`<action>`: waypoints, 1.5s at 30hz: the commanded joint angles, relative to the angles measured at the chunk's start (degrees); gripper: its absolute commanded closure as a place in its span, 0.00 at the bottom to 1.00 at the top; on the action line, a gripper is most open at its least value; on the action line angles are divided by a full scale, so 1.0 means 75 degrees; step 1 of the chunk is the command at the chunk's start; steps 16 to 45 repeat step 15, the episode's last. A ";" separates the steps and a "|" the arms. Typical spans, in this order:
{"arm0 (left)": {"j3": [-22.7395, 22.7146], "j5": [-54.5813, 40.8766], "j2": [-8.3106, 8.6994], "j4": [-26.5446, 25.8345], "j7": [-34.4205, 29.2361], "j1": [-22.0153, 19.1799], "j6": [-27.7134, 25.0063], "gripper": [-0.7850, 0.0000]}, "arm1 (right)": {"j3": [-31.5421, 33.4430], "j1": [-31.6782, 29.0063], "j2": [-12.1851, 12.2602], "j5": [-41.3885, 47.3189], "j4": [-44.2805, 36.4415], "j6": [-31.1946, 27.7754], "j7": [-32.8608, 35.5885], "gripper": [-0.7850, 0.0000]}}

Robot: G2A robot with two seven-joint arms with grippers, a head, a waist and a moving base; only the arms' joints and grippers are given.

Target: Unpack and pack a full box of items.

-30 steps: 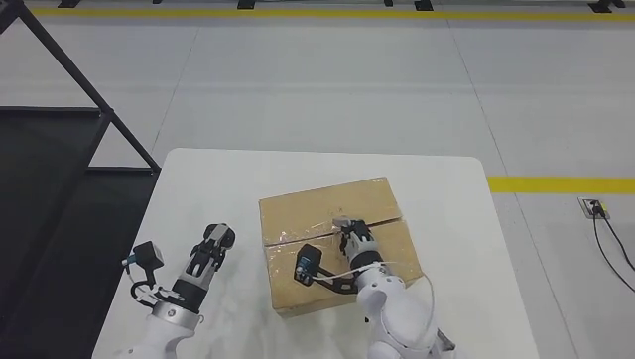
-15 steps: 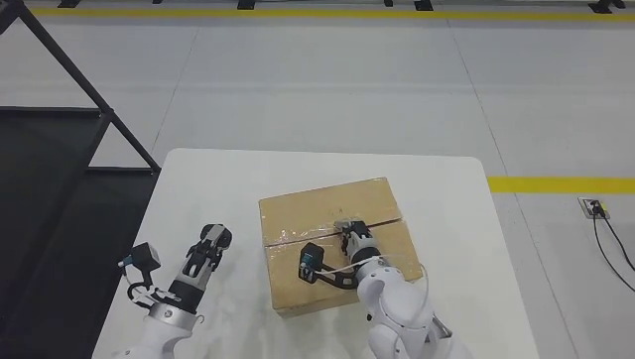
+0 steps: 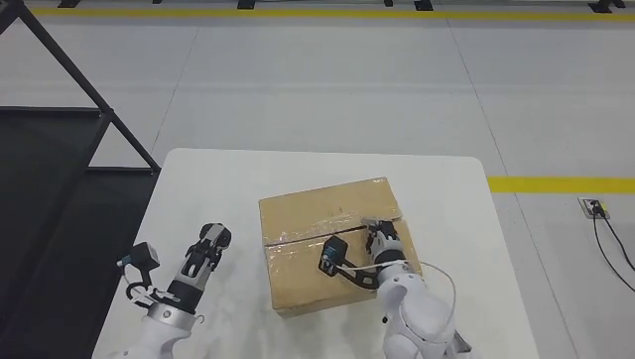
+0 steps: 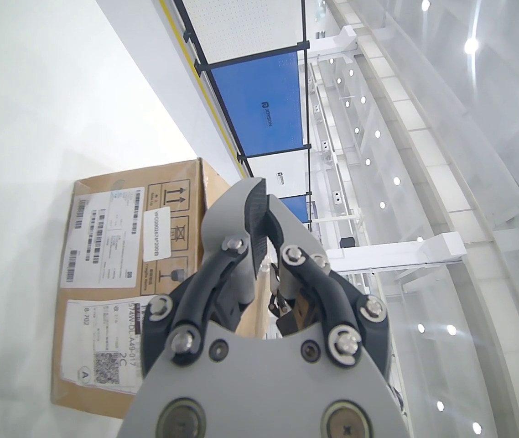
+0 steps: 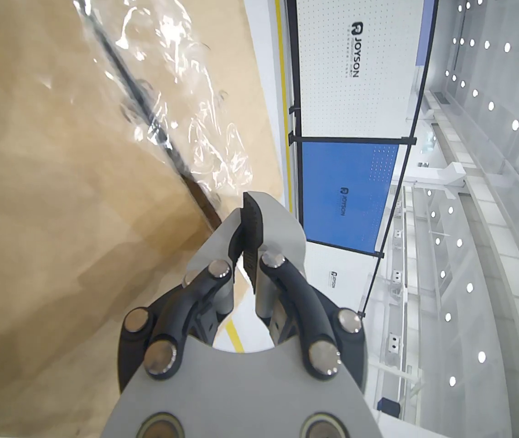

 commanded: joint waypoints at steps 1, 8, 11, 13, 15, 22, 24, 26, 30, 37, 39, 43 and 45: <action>-0.0062 -0.0035 0.0004 -0.0029 0.0015 0.0022 -0.0035 1.00 | 0.0177 -0.0171 0.0010 -0.0102 -0.0219 0.0276 0.0157 1.00; -0.0348 -0.0213 0.0026 -0.0126 -0.0056 0.0103 -0.0149 1.00 | 0.0962 -0.1003 0.0036 -0.0097 -0.1105 0.1567 0.0452 1.00; -0.0441 -0.0360 0.0036 -0.0135 -0.0168 0.0128 -0.0184 1.00 | 0.1222 -0.1386 0.0040 0.0018 -0.1298 0.2175 0.0361 1.00; -0.0491 -0.0431 0.0047 -0.0129 -0.0312 0.0142 -0.0141 0.00 | 0.1352 -0.1582 0.0046 0.0063 -0.1316 0.2496 0.0202 0.00; -0.0511 -0.0451 0.0056 -0.0146 -0.0418 0.0141 -0.0088 0.00 | 0.1489 -0.1760 0.0051 0.0079 -0.1270 0.2877 0.0035 0.00; -0.0511 -0.0451 0.0056 -0.0146 -0.0418 0.0141 -0.0088 0.00 | 0.1489 -0.1760 0.0051 0.0079 -0.1270 0.2877 0.0035 0.00; -0.0511 -0.0451 0.0056 -0.0146 -0.0418 0.0141 -0.0088 0.00 | 0.1489 -0.1760 0.0051 0.0079 -0.1270 0.2877 0.0035 0.00; -0.0511 -0.0451 0.0056 -0.0146 -0.0418 0.0141 -0.0088 0.00 | 0.1489 -0.1760 0.0051 0.0079 -0.1270 0.2877 0.0035 0.00; -0.0511 -0.0451 0.0056 -0.0146 -0.0418 0.0141 -0.0088 0.00 | 0.1489 -0.1760 0.0051 0.0079 -0.1270 0.2877 0.0035 0.00; -0.0511 -0.0451 0.0056 -0.0146 -0.0418 0.0141 -0.0088 0.00 | 0.1489 -0.1760 0.0051 0.0079 -0.1270 0.2877 0.0035 0.00; -0.0511 -0.0451 0.0056 -0.0146 -0.0418 0.0141 -0.0088 0.00 | 0.1489 -0.1760 0.0051 0.0079 -0.1270 0.2877 0.0035 0.00; -0.0511 -0.0451 0.0056 -0.0146 -0.0418 0.0141 -0.0088 0.00 | 0.1489 -0.1760 0.0051 0.0079 -0.1270 0.2877 0.0035 0.00; -0.0511 -0.0451 0.0056 -0.0146 -0.0418 0.0141 -0.0088 0.00 | 0.1489 -0.1760 0.0051 0.0079 -0.1270 0.2877 0.0035 0.00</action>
